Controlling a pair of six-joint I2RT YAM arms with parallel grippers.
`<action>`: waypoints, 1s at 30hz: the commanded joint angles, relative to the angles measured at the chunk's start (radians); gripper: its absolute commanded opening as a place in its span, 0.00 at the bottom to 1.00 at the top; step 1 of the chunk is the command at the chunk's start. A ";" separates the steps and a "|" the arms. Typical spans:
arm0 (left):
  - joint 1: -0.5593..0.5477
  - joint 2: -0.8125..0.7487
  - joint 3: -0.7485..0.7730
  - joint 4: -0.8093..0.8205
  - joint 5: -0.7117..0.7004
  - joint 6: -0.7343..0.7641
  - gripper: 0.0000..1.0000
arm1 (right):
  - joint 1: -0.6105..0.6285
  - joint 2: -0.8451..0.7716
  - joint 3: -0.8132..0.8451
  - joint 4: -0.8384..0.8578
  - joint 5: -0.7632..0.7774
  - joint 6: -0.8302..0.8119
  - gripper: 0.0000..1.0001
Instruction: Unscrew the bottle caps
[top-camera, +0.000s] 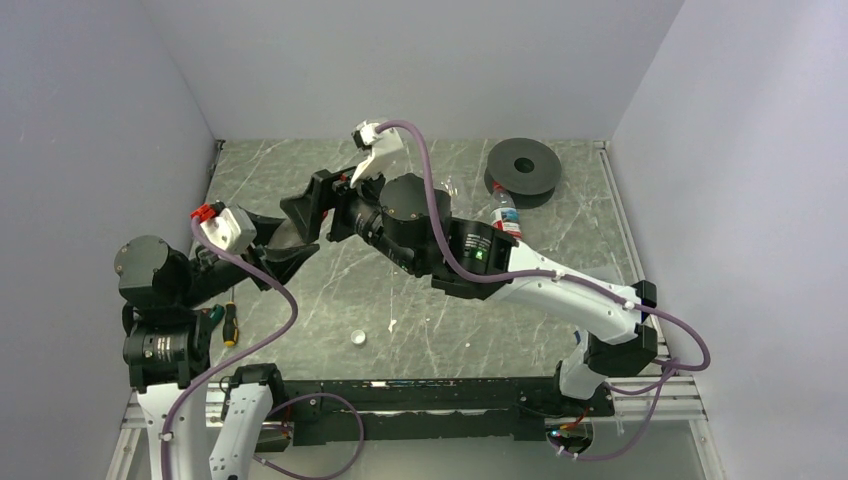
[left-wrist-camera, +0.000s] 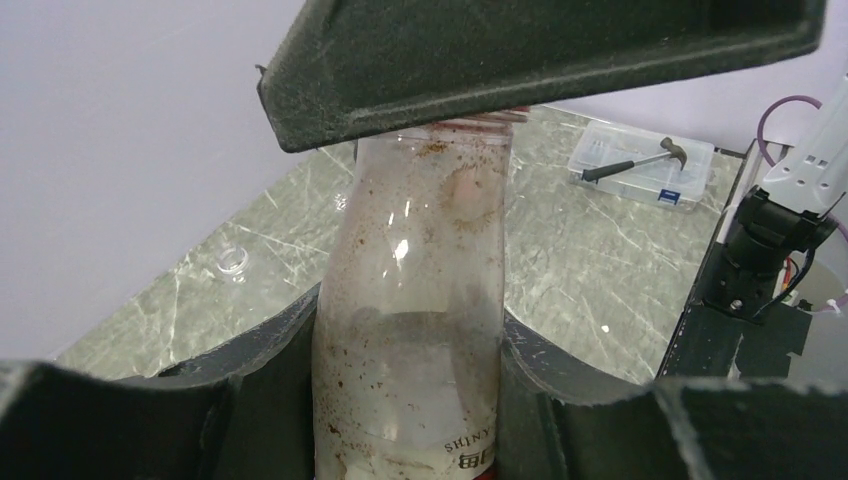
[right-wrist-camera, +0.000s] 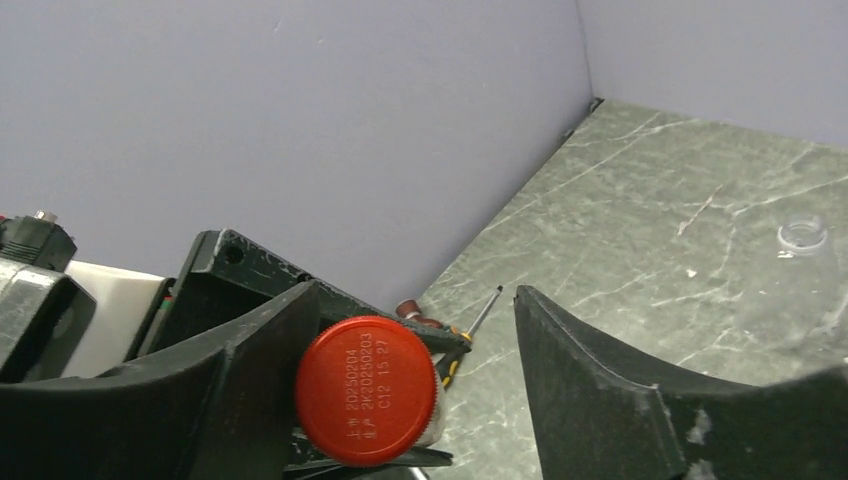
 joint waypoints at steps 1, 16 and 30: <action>0.003 -0.014 -0.009 0.016 -0.030 0.024 0.00 | 0.002 -0.018 0.027 0.016 0.010 0.042 0.70; 0.003 0.035 0.023 -0.007 0.201 -0.091 0.00 | -0.017 -0.119 -0.112 0.203 -0.160 -0.068 0.19; 0.002 0.074 0.063 -0.005 0.433 -0.218 0.00 | -0.076 -0.214 -0.267 0.384 -0.753 -0.195 0.31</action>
